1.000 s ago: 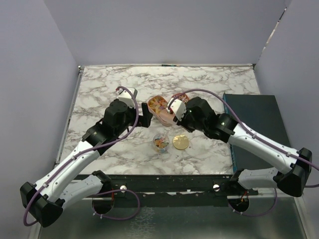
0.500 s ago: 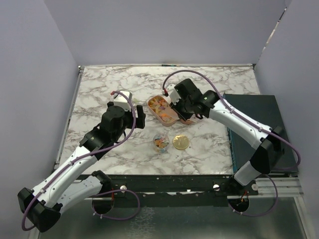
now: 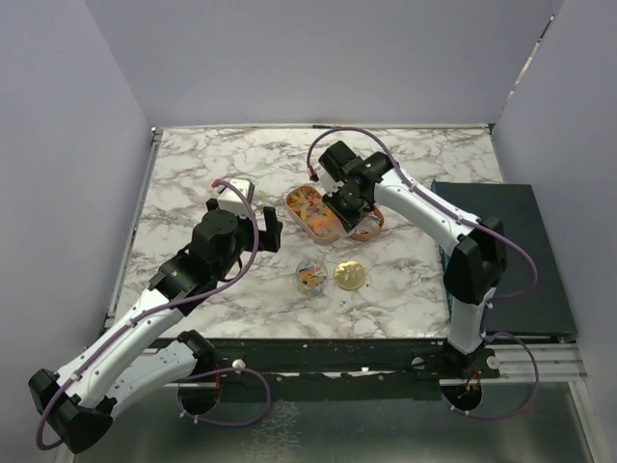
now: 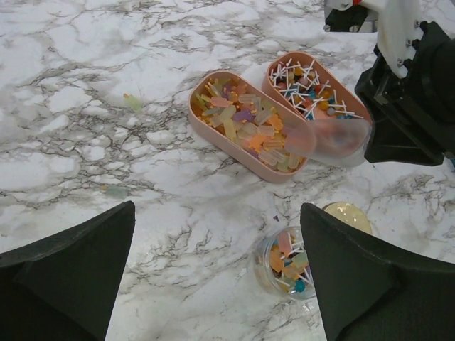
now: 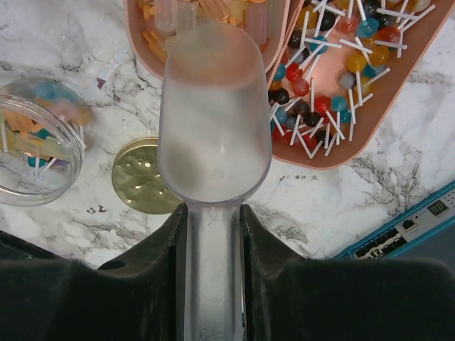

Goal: Pack the candies
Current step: Scoop the fake candies from the storage box.

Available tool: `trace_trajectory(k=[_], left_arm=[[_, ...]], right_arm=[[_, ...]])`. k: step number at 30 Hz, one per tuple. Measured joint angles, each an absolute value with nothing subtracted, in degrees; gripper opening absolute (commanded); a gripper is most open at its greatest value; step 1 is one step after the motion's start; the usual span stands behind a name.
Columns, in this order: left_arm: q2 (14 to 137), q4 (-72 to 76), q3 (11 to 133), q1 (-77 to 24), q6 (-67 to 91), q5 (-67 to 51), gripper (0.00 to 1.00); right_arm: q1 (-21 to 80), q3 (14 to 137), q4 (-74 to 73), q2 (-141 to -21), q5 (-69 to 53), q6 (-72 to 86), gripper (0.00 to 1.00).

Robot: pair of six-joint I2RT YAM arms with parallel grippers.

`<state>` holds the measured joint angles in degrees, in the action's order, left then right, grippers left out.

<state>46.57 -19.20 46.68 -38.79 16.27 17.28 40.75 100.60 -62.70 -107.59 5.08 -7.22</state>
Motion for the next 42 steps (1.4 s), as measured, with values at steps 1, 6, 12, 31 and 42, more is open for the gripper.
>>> trace_trajectory(k=[1,6,12,31,42], left_arm=[[46.48,-19.22,46.68,-39.03,16.21,17.37,0.99],[45.78,-19.25,46.68,-39.83,15.99,17.69,0.99],[44.88,-19.31,46.65,-40.75,15.97,18.26,0.99],[43.18,-19.44,46.46,-43.64,15.51,20.05,0.99],[42.83,-19.46,46.46,-44.88,15.16,21.26,0.99]], right_arm=[[40.75,101.23,-63.51,-108.25,5.08,-6.96,0.01],[40.75,104.73,-66.72,-111.48,5.06,-5.72,0.01],[40.75,108.16,-69.23,-114.3,5.04,-4.89,0.0],[40.75,118.78,-73.45,-123.11,4.93,-4.25,0.01],[40.75,123.72,-73.63,-127.55,3.75,-4.01,0.01]])
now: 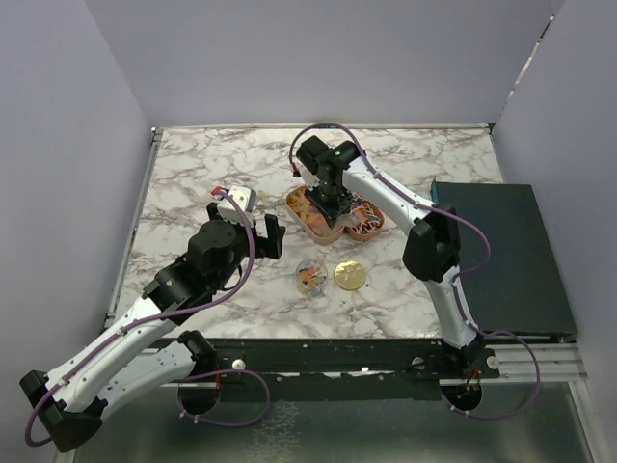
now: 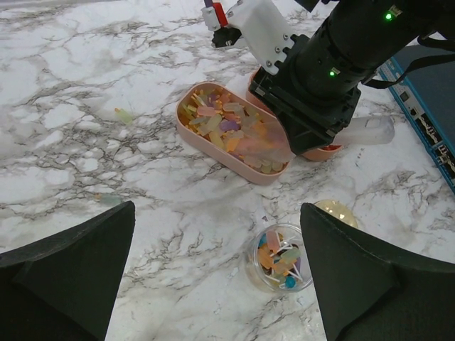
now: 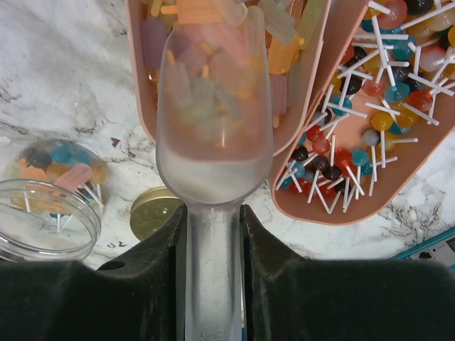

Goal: Pack the candies
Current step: Scoop the fake candies from the storage box.

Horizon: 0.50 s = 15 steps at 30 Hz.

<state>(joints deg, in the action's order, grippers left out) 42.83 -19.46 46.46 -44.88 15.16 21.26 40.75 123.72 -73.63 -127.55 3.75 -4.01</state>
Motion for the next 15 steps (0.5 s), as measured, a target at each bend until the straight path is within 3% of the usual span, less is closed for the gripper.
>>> trace_trajectory(k=[15], left_arm=[[42.76,-19.49,46.44,-45.17,14.87,22.52,0.99]], right_arm=[[40.75,126.17,-73.06,-132.53,3.49,-4.03,0.01]])
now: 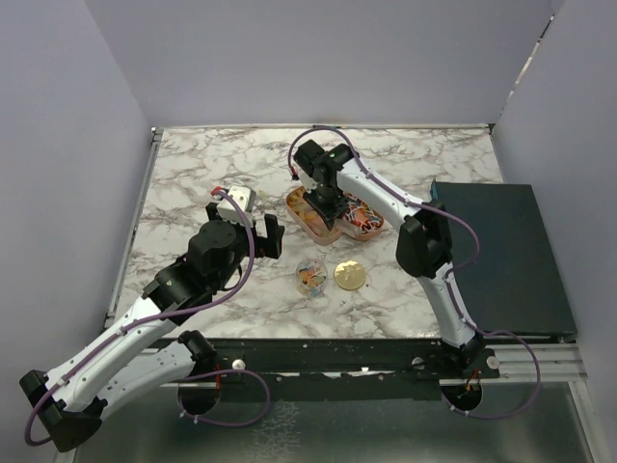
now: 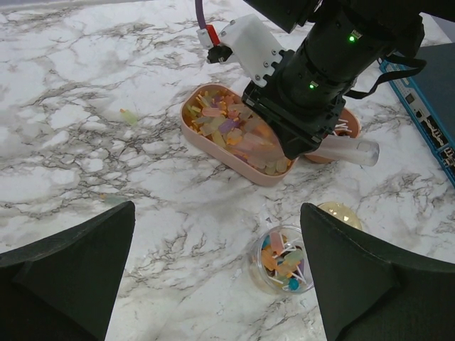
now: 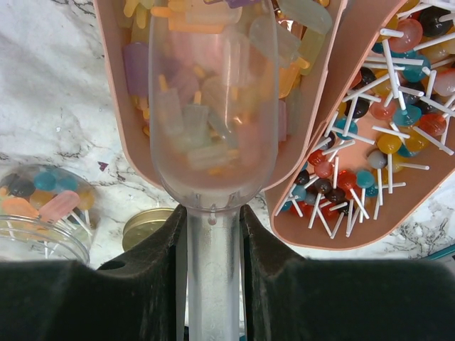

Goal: Pack the candies
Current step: Scoop the fake candies from the storage box.

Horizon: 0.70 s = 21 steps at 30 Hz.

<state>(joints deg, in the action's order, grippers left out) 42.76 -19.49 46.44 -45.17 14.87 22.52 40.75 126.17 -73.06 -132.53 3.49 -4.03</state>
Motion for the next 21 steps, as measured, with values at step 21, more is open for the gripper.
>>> trace_trajectory(k=[21], left_arm=[[43.31,-19.51,46.44,-45.41,14.44,23.07,0.99]], right_arm=[[40.75,122.54,-67.09,-132.55,3.53,-2.96,0.0]])
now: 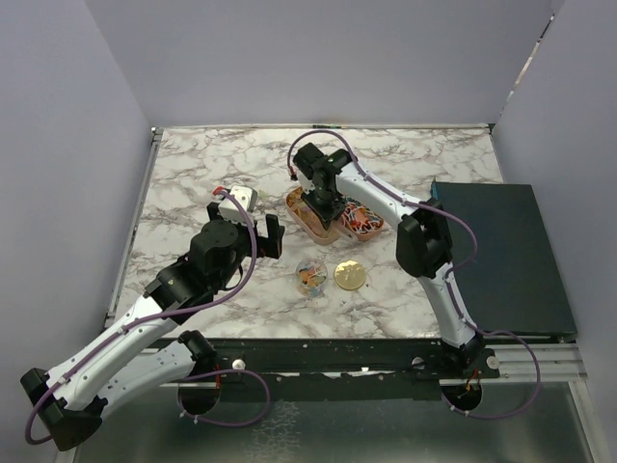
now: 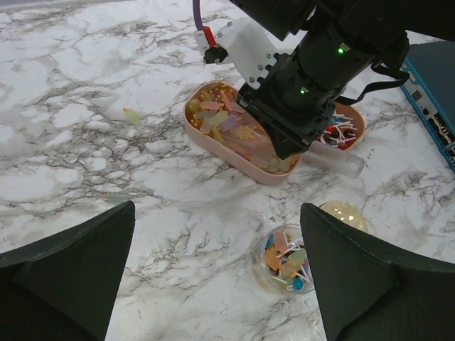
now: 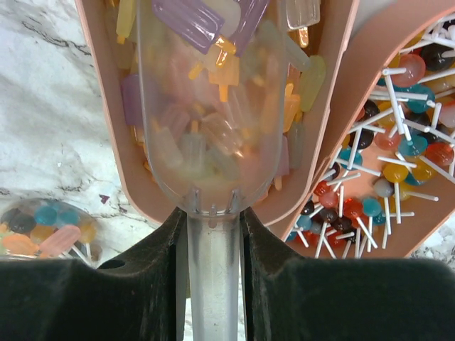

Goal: Pack the candies
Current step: Scoop the fake candies from the storage box.

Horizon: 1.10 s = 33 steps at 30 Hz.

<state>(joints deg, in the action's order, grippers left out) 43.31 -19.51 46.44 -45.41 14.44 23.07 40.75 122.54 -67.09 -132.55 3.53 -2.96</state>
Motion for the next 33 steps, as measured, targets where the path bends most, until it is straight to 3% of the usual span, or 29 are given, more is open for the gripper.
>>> trace_trajectory(k=[33], left_arm=[[44.21,-19.53,46.35,-45.36,14.31,23.68,0.99]], right_arm=[[40.75,107.9,-54.17,-125.84,3.49,-1.43,0.0]])
